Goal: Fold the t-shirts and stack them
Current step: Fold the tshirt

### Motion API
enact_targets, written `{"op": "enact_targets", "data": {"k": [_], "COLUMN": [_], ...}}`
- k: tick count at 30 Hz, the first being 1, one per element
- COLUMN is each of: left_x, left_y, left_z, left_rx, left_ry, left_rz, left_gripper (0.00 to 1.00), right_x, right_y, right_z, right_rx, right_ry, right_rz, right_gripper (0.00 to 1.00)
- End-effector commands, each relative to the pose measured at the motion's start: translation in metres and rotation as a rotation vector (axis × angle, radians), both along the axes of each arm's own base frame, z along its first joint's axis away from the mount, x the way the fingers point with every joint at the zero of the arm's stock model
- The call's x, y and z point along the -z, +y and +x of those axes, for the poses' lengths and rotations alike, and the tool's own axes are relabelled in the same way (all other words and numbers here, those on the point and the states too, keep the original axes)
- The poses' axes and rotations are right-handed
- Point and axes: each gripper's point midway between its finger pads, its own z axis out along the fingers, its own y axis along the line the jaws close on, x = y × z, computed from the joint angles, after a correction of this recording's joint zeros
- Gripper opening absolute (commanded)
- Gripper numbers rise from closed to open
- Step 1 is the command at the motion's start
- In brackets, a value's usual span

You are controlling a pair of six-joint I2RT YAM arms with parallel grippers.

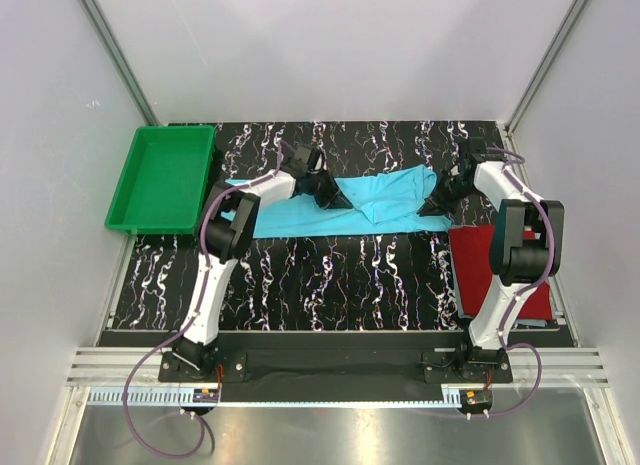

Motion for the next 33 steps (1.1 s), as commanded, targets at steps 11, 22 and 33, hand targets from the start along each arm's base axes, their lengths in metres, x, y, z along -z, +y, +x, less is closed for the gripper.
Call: {"op": "enact_targets", "data": {"k": [11,22,33], "left_x": [-0.004,-0.006,-0.115], "left_y": [-0.001,0.005,0.041], "left_z": [0.032,0.038,-0.001], "left_rx": [-0.041,-0.022,0.131], "left_ry": [-0.049,-0.066,-0.284], "left_rz": [-0.040,-0.052,0.021], "left_gripper": [0.02,0.11,0.39], "right_x": [-0.017,-0.027,-0.032], "right_y": [0.015,0.009,-0.014], "right_z": [-0.004,-0.006,0.013], "right_rx": [-0.025,0.044,0.213], "right_ry": [-0.051,-0.060,-0.079], "right_rz": [0.013,-0.015,-0.116], "right_gripper": [0.17,0.29,0.71]}}
